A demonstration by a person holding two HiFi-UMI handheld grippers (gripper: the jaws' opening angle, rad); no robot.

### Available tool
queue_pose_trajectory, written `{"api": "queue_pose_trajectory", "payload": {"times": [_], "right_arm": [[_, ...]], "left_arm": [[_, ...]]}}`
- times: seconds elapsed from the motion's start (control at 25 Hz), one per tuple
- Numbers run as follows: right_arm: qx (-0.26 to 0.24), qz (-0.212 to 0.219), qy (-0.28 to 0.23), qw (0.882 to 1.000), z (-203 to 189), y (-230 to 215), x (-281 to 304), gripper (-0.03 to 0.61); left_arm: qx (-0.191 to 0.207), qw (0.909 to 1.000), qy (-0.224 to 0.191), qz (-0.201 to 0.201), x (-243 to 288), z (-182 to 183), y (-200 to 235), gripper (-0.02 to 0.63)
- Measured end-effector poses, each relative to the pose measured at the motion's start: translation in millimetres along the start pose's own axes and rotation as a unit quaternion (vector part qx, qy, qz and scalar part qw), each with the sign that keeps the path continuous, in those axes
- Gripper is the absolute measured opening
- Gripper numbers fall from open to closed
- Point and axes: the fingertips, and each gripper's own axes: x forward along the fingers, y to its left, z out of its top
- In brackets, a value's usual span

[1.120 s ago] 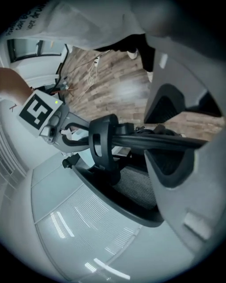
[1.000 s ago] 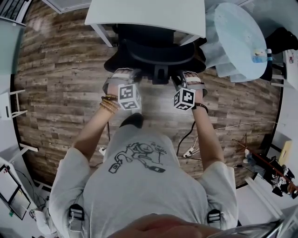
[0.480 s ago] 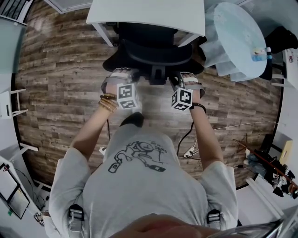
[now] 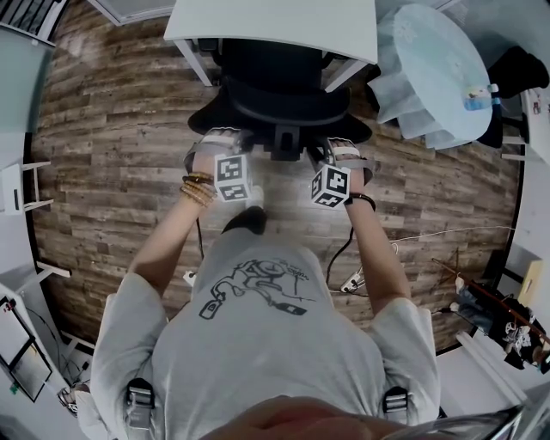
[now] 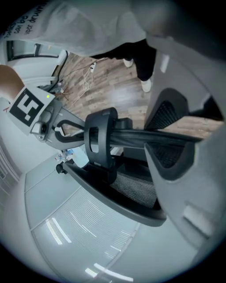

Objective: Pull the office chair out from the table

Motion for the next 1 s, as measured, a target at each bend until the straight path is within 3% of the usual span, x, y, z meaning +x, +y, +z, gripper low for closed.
{"api": "queue_pose_trajectory", "payload": {"times": [0.6, 1.0], "right_arm": [[0.032, 0.003, 0.017, 0.999, -25, 56, -43, 0.118], [0.026, 0.004, 0.001, 1.000, -22, 102, -72, 0.117]], "left_arm": [[0.004, 0.9999, -0.009, -0.011, -21, 40, -73, 0.083], [0.002, 0.9995, 0.020, -0.023, -41, 48, -123, 0.081]]}}
